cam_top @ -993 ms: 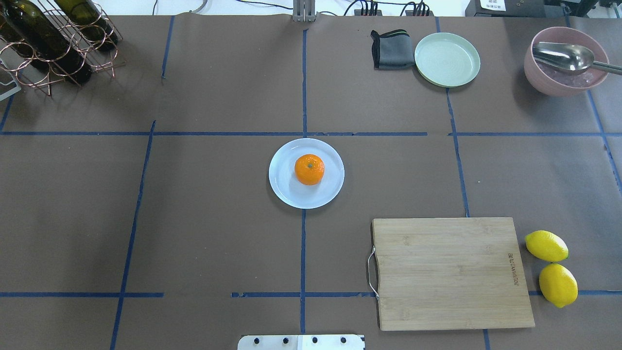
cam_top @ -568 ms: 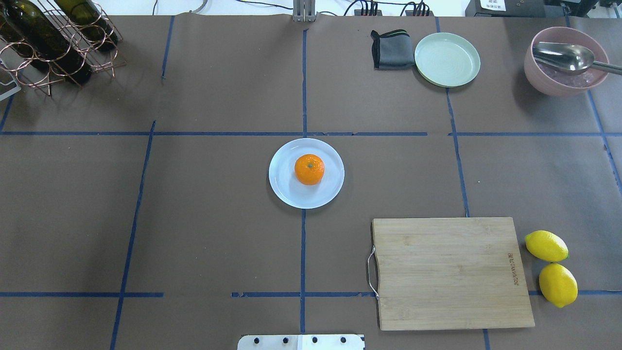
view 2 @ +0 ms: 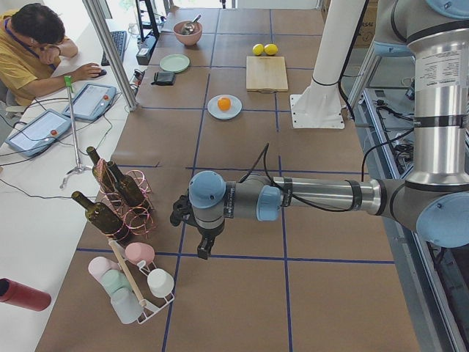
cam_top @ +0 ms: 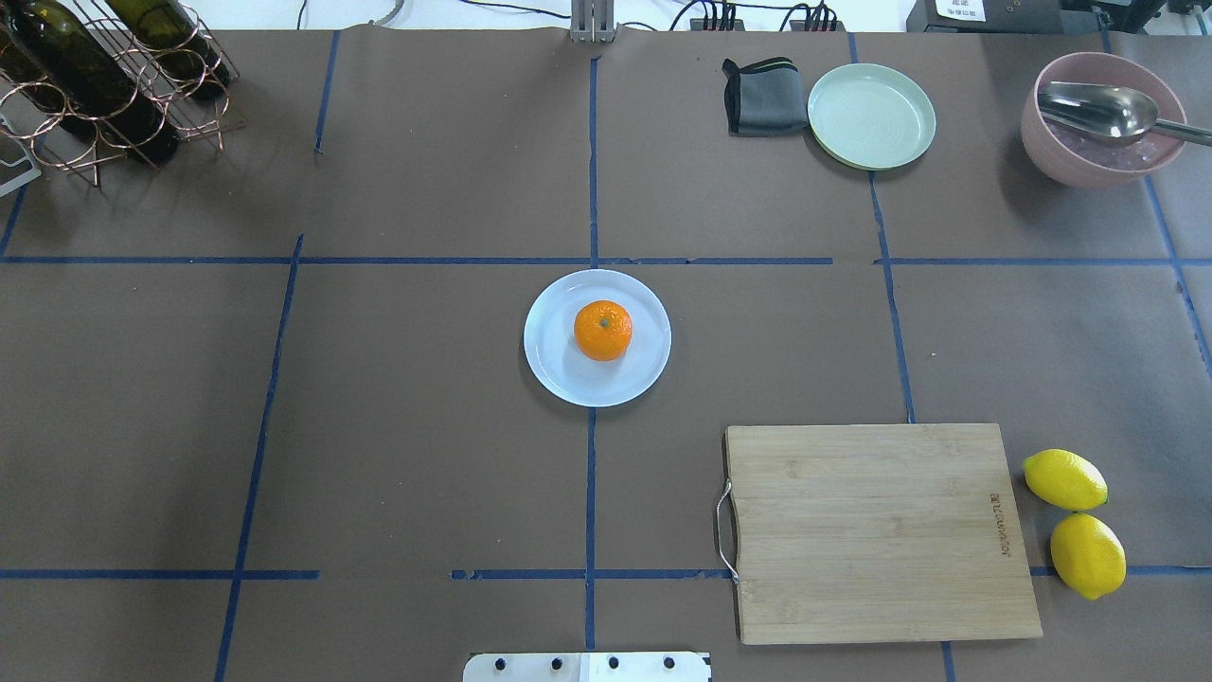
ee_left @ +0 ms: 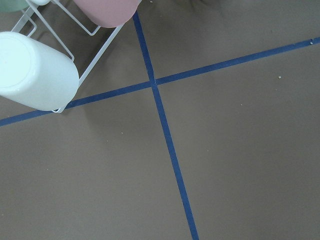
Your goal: Pick orange to plate
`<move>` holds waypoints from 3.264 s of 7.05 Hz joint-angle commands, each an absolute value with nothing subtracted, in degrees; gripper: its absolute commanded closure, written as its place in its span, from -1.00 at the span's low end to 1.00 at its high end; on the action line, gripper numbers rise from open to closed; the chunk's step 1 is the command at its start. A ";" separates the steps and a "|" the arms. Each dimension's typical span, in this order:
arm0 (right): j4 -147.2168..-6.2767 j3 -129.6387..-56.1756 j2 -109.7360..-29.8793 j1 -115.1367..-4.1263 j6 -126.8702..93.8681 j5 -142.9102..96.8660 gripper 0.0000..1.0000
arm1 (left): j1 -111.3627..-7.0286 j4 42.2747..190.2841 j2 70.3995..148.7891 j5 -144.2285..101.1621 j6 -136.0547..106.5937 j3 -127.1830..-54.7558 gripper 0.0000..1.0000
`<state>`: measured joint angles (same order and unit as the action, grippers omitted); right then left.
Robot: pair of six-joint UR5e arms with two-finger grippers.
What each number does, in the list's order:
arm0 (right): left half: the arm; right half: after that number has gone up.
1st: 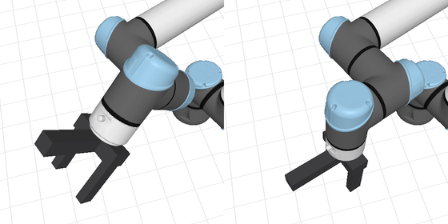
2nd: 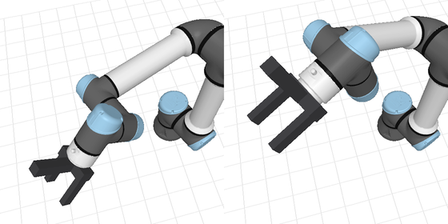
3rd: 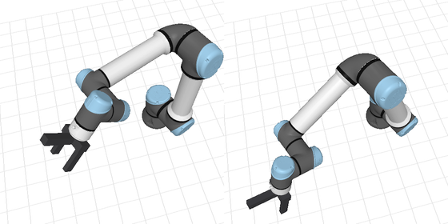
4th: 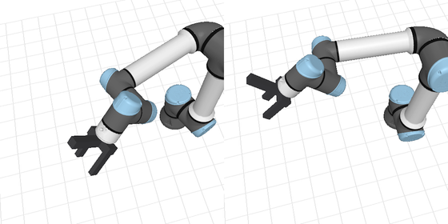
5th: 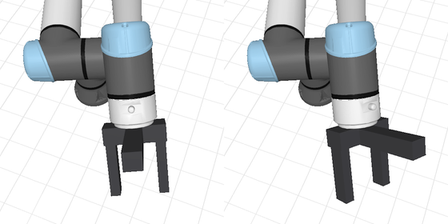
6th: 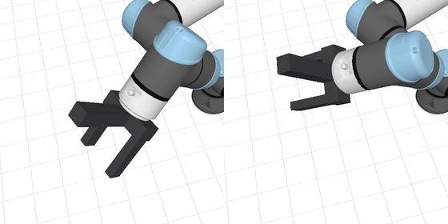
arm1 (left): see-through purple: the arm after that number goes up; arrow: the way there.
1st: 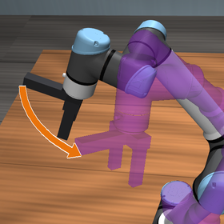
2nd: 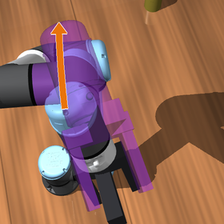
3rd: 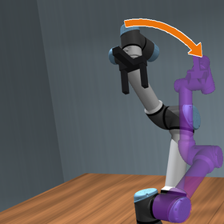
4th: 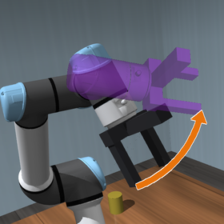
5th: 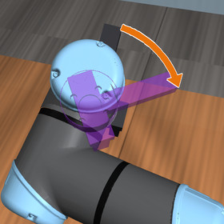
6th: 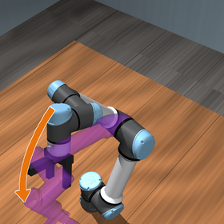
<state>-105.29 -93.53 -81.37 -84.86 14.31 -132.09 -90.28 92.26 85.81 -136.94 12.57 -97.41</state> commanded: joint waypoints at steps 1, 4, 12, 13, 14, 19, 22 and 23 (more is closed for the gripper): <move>-105.21 -97.29 -83.67 -84.81 14.76 -132.01 -1.00 | -90.17 92.20 88.15 -136.84 12.48 -98.61 -1.00; -103.46 -92.66 -82.36 -84.82 17.82 -132.45 -1.00 | -90.53 90.89 86.04 -134.13 12.04 -99.85 -1.00; -99.41 -90.70 -82.00 -85.34 18.19 -134.55 -1.00 | -90.53 80.14 86.92 -134.56 12.48 -102.48 -1.00; -99.40 -90.70 -82.09 -85.34 18.19 -134.56 -1.00 | -90.53 82.33 87.10 -134.56 12.05 -101.87 -1.00; -99.40 -90.70 -82.18 -85.34 18.19 -134.56 -1.00 | -90.44 82.70 87.19 -135.00 12.13 -101.60 -1.00; -99.40 -90.62 -81.74 -85.34 17.58 -134.38 -1.00 | -90.44 82.62 87.28 -135.09 12.13 -101.69 -1.00; -99.49 -90.62 -82.35 -85.34 17.58 -134.47 -1.00 | -90.44 82.62 87.45 -135.00 12.13 -101.60 -1.00; -99.49 -90.62 -82.44 -85.34 17.58 -134.47 -1.00 | -90.35 82.62 87.54 -135.00 12.13 -101.60 -1.00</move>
<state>-99.48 -90.62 -82.27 -85.34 17.58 -134.44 -90.41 82.62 87.46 -135.03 12.13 -101.61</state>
